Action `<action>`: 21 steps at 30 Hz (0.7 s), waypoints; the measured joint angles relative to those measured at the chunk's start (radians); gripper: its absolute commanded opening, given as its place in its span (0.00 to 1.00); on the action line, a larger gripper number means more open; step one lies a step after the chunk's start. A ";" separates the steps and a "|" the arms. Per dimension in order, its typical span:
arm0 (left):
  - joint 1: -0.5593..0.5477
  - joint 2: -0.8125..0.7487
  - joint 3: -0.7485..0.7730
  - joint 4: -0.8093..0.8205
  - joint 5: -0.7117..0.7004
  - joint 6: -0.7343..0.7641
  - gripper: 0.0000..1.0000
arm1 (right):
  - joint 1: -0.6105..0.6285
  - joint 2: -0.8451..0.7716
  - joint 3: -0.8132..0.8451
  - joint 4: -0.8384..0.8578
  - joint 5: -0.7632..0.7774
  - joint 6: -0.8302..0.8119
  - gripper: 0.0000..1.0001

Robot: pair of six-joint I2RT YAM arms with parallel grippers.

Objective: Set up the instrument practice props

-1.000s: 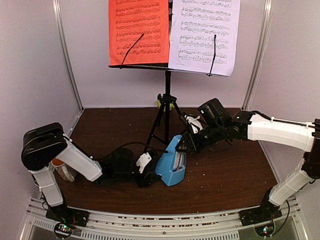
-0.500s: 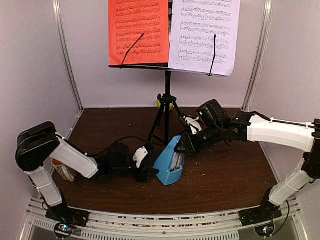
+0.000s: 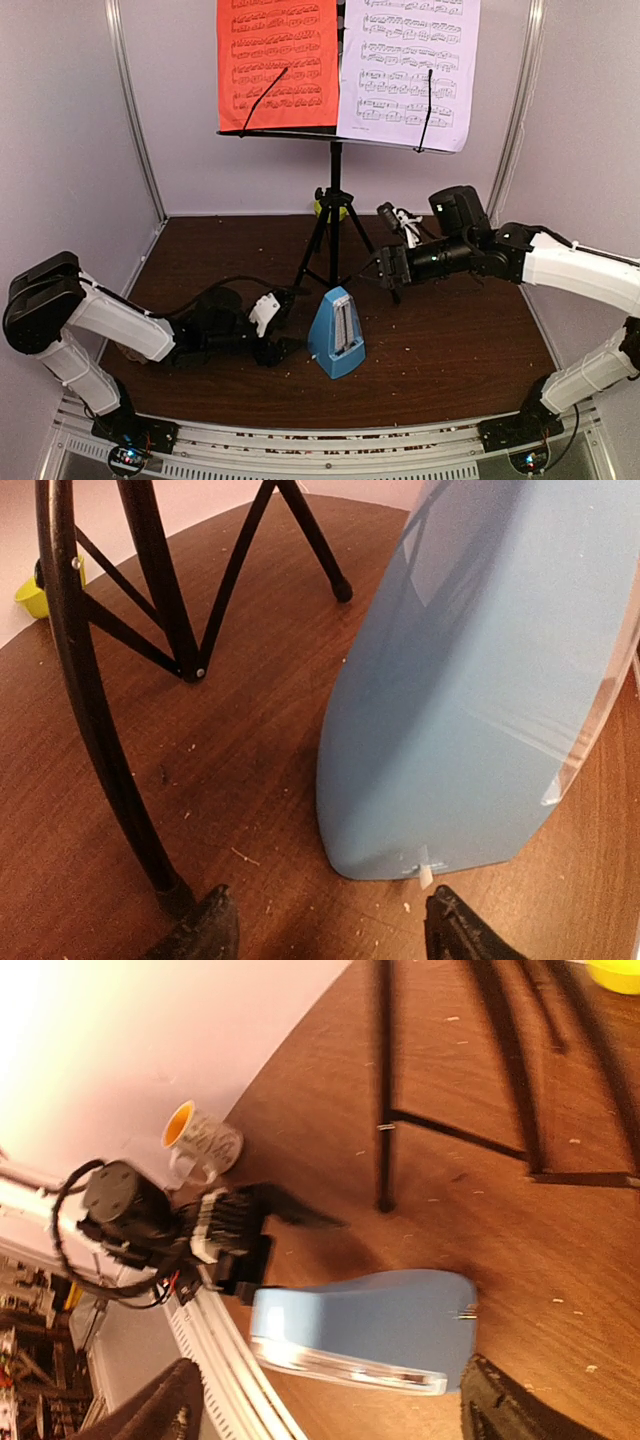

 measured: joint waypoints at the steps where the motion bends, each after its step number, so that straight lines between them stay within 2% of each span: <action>1: 0.000 -0.013 -0.010 -0.006 -0.002 -0.001 0.56 | -0.034 -0.016 -0.028 0.015 -0.010 0.011 0.78; 5: -0.002 -0.036 -0.024 -0.027 -0.005 -0.003 0.40 | -0.108 -0.001 -0.085 0.001 -0.007 0.027 0.63; 8: -0.010 -0.032 -0.023 -0.049 -0.004 -0.004 0.29 | -0.109 0.069 -0.085 -0.010 -0.008 0.018 0.49; 12: -0.024 0.005 0.000 -0.083 0.007 -0.011 0.20 | -0.105 0.172 -0.092 -0.005 -0.011 0.008 0.36; 17: -0.028 0.063 0.088 -0.115 0.021 -0.025 0.11 | -0.089 0.254 -0.101 -0.002 -0.011 -0.021 0.28; 21: -0.028 0.110 0.154 -0.118 0.034 -0.036 0.06 | -0.057 0.291 -0.116 0.012 -0.022 -0.051 0.26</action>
